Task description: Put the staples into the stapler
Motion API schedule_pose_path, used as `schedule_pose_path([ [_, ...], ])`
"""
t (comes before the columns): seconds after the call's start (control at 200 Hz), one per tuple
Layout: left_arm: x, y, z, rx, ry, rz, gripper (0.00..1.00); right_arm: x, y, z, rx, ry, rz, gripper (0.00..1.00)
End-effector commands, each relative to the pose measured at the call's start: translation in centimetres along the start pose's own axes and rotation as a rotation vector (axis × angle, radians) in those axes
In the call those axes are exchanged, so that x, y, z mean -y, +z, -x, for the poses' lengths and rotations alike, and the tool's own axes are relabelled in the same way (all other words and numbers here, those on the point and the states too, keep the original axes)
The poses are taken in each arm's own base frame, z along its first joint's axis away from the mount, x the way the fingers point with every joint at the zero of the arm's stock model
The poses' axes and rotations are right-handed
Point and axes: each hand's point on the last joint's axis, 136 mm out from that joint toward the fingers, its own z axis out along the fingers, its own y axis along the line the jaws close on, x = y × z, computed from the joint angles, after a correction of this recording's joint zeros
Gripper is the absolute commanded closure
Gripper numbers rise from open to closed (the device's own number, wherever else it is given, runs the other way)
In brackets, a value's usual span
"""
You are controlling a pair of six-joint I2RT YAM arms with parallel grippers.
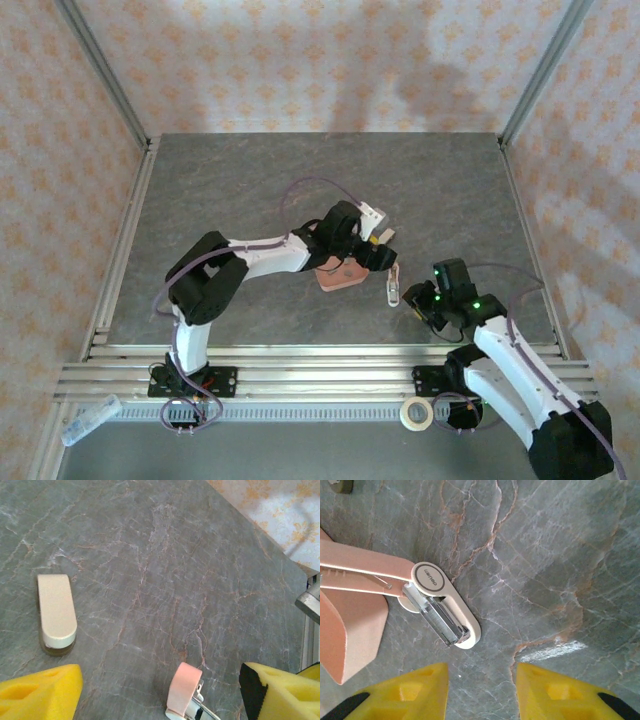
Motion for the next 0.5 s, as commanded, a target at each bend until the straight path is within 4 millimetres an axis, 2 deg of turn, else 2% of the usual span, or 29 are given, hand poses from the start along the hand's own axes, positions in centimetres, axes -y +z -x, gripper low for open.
schedule_pose_path([
  [0.0, 0.3, 0.9, -0.4, -0.054, -0.004, -0.040, 0.20, -1.4, 0.6, -0.5, -0.044, 0.058, 0.104, 0.61],
  [0.24, 0.9, 2.3, -0.1, -0.065, 0.004, -0.077, 0.20, -2.2, 1.3, -0.4, -0.052, 0.095, 0.173, 0.64],
  [0.495, 2.2, 3.8, -1.1, -0.108, 0.002, -0.136, 0.21, -2.9, 2.0, -0.2, -0.069, 0.097, 0.188, 0.66],
])
